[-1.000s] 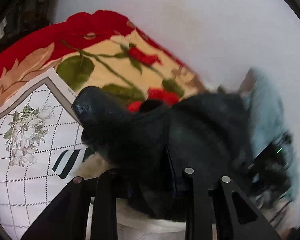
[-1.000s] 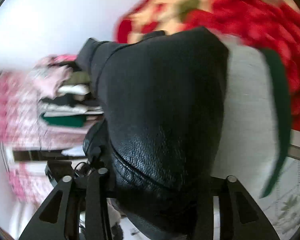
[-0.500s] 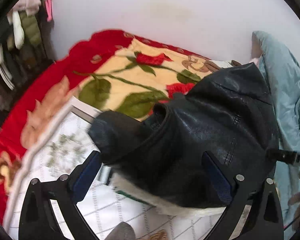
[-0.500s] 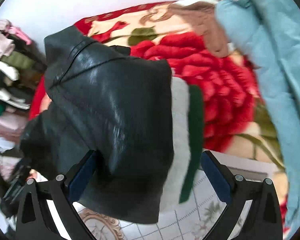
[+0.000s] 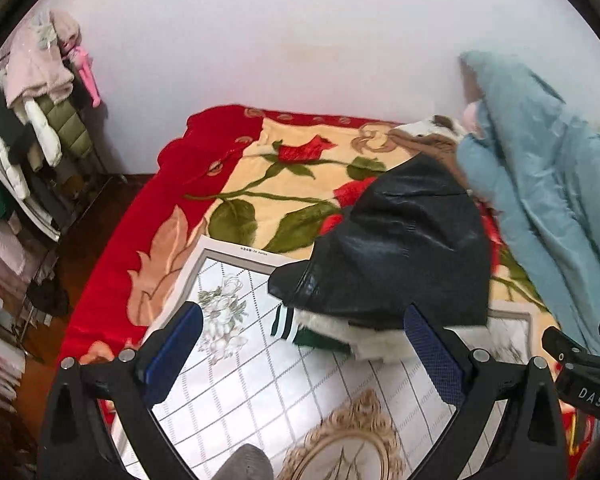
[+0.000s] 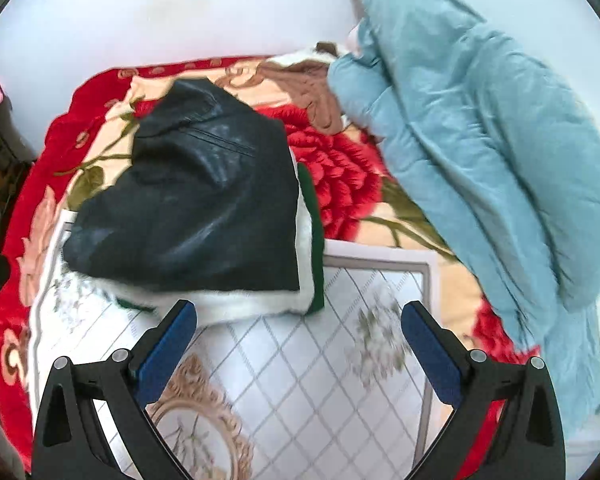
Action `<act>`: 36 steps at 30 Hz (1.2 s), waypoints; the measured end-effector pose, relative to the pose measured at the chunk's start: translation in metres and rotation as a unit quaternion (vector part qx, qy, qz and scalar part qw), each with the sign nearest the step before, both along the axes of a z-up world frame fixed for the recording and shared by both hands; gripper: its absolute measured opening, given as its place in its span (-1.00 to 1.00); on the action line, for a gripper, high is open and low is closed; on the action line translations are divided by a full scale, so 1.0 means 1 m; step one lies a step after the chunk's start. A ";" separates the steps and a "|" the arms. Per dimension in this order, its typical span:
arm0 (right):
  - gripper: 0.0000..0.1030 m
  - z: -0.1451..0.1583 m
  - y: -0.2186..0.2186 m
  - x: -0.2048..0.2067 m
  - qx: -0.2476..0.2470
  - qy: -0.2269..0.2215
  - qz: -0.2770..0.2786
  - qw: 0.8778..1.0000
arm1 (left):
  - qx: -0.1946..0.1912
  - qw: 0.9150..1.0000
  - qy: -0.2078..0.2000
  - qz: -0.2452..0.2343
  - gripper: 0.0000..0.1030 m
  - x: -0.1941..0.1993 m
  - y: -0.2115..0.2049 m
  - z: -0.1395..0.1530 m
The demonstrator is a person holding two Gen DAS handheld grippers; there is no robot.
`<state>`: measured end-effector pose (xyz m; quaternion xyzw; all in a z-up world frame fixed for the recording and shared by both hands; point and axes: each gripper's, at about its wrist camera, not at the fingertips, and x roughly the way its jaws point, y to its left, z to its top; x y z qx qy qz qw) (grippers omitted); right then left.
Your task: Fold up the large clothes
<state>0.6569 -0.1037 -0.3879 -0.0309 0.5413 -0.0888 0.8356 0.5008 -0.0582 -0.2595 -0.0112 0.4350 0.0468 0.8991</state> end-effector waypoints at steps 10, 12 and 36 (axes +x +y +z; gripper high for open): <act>1.00 0.178 0.040 -0.155 -0.018 -0.079 -0.026 0.996 | -0.007 0.998 -0.026 -0.062 1.00 -0.132 0.016 0.118; 1.00 0.207 0.049 -0.185 -0.026 -0.093 -0.026 0.995 | -0.009 0.997 -0.032 -0.069 1.00 -0.153 0.018 0.137; 1.00 0.407 0.066 -0.422 0.014 -0.208 -0.009 0.978 | 0.010 0.994 -0.100 -0.052 1.00 -0.312 0.022 0.264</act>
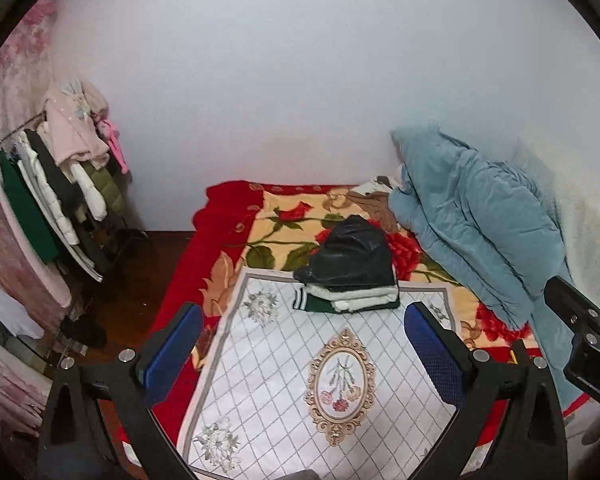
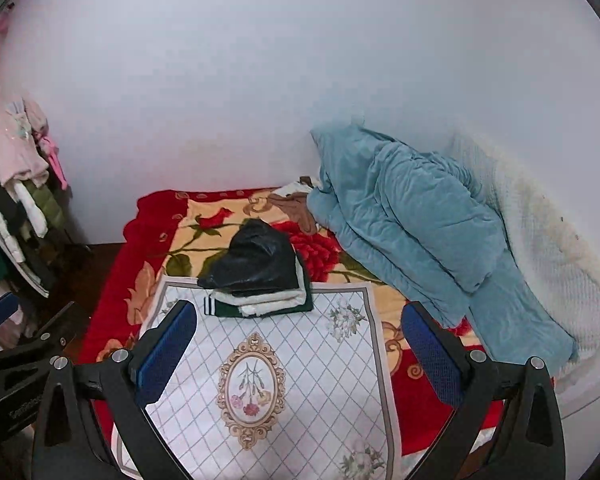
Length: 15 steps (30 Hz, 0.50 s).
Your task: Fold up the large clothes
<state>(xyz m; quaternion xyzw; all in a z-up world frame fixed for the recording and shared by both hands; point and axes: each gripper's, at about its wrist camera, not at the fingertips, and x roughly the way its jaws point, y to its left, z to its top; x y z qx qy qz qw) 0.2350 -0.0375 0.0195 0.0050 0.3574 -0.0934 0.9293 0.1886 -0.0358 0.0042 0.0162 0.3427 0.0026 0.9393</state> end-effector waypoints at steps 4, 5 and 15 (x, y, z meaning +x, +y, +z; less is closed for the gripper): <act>1.00 0.005 -0.003 -0.011 0.003 -0.003 0.004 1.000 | -0.013 1.000 -0.004 0.007 1.00 -0.007 0.002 0.004; 1.00 0.006 -0.004 -0.012 0.005 -0.003 0.005 1.000 | -0.013 1.000 -0.007 0.009 1.00 -0.011 0.003 0.005; 1.00 0.014 -0.007 -0.016 -0.001 -0.009 0.017 1.000 | -0.007 1.000 -0.018 0.014 1.00 -0.020 0.001 0.008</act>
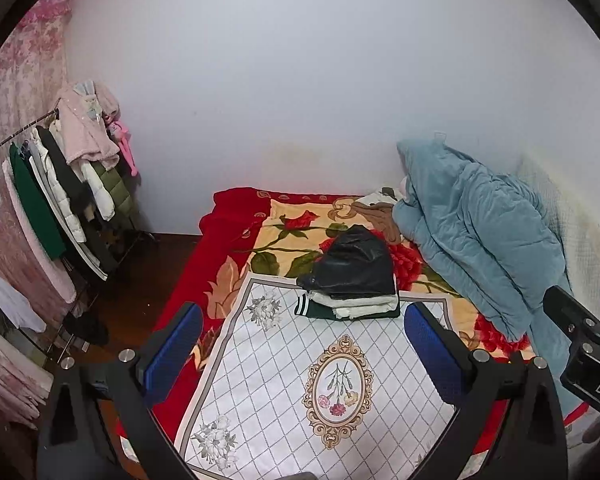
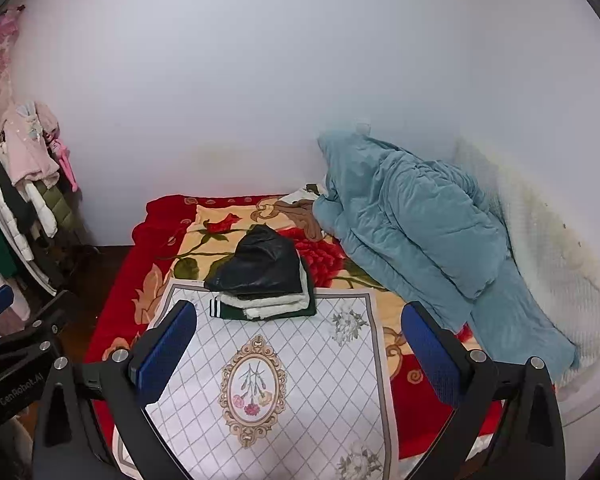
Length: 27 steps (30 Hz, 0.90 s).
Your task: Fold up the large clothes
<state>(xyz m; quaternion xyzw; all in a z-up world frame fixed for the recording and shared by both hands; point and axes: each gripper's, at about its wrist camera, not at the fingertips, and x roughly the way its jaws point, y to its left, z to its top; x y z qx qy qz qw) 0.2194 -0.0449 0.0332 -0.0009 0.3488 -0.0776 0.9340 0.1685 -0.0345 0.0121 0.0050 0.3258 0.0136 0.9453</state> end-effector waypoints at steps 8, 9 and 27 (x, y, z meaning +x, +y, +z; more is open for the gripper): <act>1.00 0.003 0.000 -0.002 -0.004 -0.003 0.001 1.000 | 0.003 1.000 -0.003 -0.001 1.00 0.000 -0.002 0.002; 1.00 0.003 0.001 -0.001 -0.005 -0.003 0.001 1.000 | 0.001 1.000 -0.003 -0.001 1.00 0.000 -0.002 0.002; 1.00 -0.004 -0.004 0.002 -0.007 0.010 0.001 1.000 | -0.003 1.000 0.000 -0.009 1.00 -0.002 0.001 0.009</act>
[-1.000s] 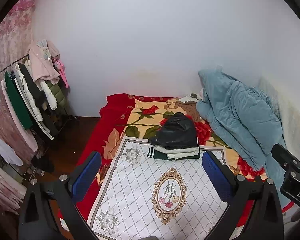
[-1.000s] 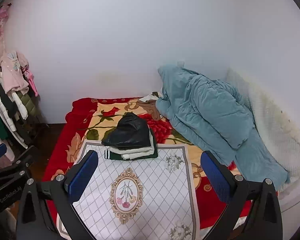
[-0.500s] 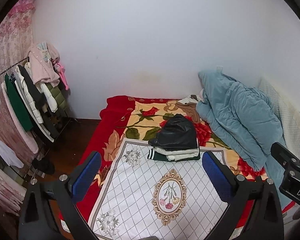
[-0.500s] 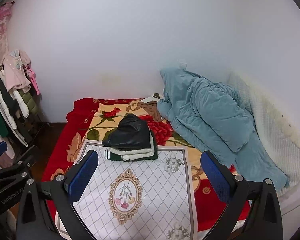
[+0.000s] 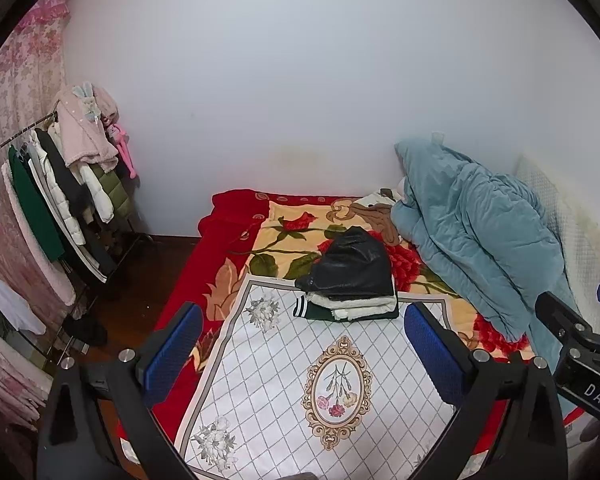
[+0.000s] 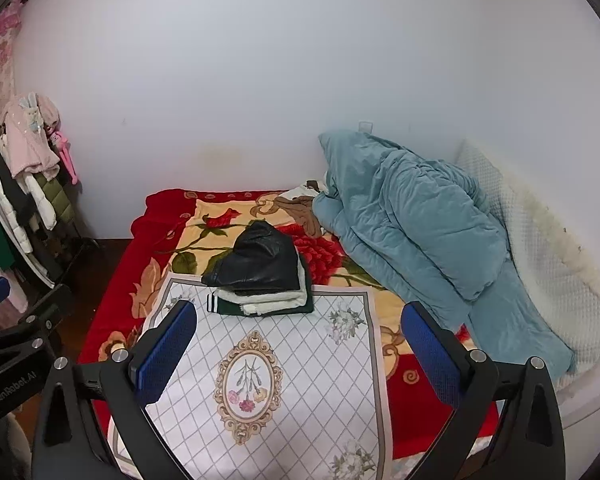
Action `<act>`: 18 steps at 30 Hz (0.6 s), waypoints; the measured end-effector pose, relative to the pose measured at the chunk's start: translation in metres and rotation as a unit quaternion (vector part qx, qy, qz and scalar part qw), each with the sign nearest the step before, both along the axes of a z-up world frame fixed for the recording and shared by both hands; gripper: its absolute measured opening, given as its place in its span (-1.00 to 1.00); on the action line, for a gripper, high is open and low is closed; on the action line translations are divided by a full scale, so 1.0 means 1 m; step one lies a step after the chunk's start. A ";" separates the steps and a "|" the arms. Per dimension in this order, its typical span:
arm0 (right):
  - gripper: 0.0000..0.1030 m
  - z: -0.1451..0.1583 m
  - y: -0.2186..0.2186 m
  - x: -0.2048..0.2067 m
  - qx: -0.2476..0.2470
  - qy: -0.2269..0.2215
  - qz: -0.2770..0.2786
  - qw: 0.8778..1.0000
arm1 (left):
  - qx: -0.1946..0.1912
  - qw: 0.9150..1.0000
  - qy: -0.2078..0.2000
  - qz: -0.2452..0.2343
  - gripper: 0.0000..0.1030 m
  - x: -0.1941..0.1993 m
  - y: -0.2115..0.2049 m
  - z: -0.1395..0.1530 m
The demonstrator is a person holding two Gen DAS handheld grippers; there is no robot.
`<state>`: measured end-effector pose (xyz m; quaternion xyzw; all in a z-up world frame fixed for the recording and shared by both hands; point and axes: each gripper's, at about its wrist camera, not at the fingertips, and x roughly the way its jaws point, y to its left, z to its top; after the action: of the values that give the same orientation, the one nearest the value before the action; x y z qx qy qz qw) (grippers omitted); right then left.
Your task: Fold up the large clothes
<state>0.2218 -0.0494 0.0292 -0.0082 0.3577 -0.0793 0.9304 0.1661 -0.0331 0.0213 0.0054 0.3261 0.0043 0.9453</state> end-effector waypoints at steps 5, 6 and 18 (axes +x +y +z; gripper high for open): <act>1.00 -0.002 0.000 -0.002 -0.005 0.000 -0.001 1.000 | -0.001 1.000 0.000 0.000 1.00 0.000 0.000 0.001; 1.00 -0.003 0.000 -0.001 -0.005 0.000 0.000 1.000 | -0.001 1.000 0.000 0.000 1.00 0.000 0.000 0.001; 1.00 -0.001 -0.002 0.002 -0.010 -0.003 0.001 1.000 | -0.004 1.000 -0.003 -0.005 1.00 -0.003 -0.001 0.004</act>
<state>0.2236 -0.0516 0.0284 -0.0176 0.3539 -0.0821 0.9315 0.1634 -0.0337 0.0253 0.0033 0.3229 -0.0019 0.9464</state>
